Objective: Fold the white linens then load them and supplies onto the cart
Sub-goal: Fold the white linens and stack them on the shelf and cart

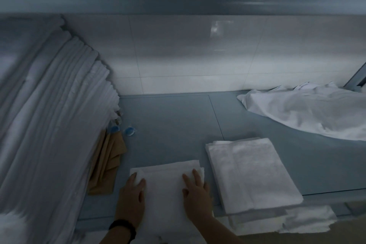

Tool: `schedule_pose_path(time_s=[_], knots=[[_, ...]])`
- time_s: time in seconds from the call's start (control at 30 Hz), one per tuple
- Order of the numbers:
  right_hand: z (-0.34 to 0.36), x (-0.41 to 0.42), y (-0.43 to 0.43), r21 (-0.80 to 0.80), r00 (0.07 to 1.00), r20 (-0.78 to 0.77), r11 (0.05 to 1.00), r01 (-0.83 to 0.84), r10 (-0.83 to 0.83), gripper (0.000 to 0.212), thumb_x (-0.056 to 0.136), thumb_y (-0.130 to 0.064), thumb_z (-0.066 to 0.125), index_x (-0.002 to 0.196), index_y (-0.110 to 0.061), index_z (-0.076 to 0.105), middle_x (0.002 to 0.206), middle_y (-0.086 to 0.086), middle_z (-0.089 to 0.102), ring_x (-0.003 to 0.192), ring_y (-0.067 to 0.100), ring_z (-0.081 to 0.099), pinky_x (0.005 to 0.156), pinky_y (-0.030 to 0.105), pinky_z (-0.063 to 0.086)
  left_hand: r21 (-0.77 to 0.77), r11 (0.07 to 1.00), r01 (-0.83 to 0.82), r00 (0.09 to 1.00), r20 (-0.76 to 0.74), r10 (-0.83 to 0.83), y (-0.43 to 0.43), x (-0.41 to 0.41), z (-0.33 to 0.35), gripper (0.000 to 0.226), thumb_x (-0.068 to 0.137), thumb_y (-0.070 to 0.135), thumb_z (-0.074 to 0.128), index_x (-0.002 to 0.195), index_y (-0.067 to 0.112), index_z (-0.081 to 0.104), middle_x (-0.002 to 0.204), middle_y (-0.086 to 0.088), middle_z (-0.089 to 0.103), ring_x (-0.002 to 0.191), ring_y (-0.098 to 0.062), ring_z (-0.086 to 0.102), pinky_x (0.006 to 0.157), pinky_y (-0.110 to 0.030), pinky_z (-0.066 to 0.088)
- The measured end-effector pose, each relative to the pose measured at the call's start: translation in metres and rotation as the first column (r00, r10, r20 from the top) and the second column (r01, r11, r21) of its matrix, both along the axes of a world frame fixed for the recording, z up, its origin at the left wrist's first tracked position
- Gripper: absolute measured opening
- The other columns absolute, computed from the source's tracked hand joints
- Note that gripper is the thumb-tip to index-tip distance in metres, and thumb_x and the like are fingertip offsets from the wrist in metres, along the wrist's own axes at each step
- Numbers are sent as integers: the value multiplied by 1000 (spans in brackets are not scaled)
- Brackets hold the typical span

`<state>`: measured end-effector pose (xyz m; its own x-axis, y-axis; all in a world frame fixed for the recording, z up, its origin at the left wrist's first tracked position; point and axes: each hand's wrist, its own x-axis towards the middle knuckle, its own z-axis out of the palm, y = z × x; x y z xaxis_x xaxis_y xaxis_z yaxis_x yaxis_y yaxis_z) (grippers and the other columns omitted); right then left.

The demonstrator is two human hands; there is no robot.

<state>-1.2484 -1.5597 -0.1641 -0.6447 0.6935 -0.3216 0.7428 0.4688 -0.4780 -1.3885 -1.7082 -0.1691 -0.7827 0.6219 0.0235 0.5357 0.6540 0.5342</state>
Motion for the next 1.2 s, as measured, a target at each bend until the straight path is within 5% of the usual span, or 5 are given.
schedule_pose_path(time_s=[0.2,0.33,0.67,0.93,1.2], knots=[[-3,22,-17,19,998,64,1000,-6,5,51,99,-41,31,146,-53,14,159,-20,-8,143,29,14,108,50,31,-44,999,29,1000,8,-29,-12,14,-1,36,95,4,50,130,7,58,154,-14,28,142,-33,27,114,-43,24],[-6,31,-25,24,999,43,1000,0,-1,52,100,-39,31,147,-52,13,160,-17,-8,141,33,19,110,46,32,-19,999,34,999,-9,-34,-20,23,-2,35,92,0,53,126,4,61,151,-18,32,137,-38,34,110,-45,29],[0,43,-25,77,986,-166,997,26,-13,45,99,-8,36,137,-25,51,158,-12,18,140,23,23,113,27,24,123,992,3,996,-93,8,-28,44,10,39,84,-15,57,120,-1,64,144,-21,43,130,-46,41,109,-55,27],[51,35,8,246,925,-372,969,25,70,44,93,4,44,133,-10,56,156,-4,28,134,30,33,111,34,33,232,972,32,967,-252,28,1,47,67,38,80,-17,58,116,-7,64,137,-29,47,124,-46,46,98,-67,38],[91,83,100,335,869,-492,933,130,56,40,82,14,50,115,0,67,144,8,48,114,41,48,98,43,45,271,963,12,961,-270,64,96,91,102,38,86,-14,55,121,-2,63,144,-24,40,126,-51,42,109,-45,21]])
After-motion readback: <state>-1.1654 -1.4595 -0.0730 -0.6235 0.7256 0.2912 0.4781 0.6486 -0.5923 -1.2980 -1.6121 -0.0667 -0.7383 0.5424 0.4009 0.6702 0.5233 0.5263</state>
